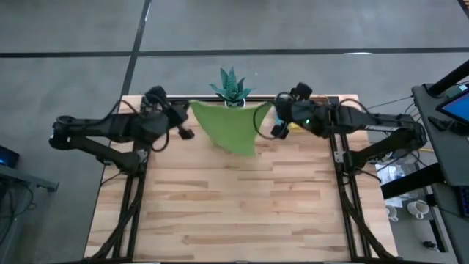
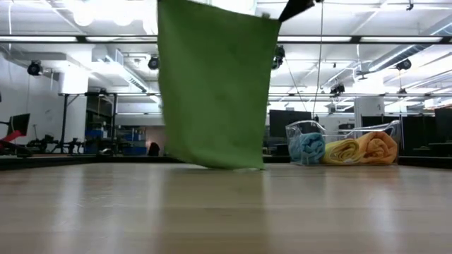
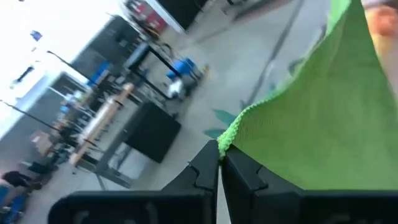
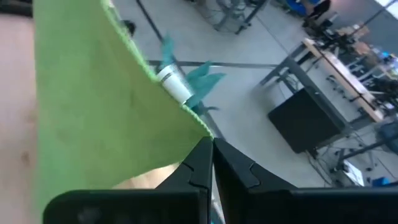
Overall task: Roll microfiber towels into tight, uniform cylinder then place into a basket
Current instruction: Fold the green microfiber cloth
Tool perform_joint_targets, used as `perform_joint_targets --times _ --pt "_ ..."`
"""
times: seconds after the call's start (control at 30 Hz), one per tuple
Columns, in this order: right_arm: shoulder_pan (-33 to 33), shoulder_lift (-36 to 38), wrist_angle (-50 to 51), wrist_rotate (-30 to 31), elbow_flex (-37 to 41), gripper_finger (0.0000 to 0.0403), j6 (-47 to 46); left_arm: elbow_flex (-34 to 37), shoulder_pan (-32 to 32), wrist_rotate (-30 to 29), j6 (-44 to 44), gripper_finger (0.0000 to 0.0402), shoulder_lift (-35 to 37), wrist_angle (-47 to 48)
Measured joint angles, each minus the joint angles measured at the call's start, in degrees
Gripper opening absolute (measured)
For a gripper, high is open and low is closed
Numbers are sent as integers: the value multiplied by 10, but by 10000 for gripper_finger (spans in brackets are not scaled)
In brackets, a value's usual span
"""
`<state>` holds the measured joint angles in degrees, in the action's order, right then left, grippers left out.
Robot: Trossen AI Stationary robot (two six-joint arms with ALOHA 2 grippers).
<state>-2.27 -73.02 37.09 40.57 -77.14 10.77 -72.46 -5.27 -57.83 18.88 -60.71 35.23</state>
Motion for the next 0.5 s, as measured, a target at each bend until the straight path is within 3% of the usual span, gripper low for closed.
perform_joint_targets --times 0.1,0.23,0.5 --pt "-14 1 7 0 -27 8 10 0 16 -2 70 0 8 -76" --pt "-12 3 39 -7 -39 8 0 7 18 -49 104 0 9 -87" --pt "41 6 99 -35 18 8 -84 78 -10 -75 15 0 -2 -41"
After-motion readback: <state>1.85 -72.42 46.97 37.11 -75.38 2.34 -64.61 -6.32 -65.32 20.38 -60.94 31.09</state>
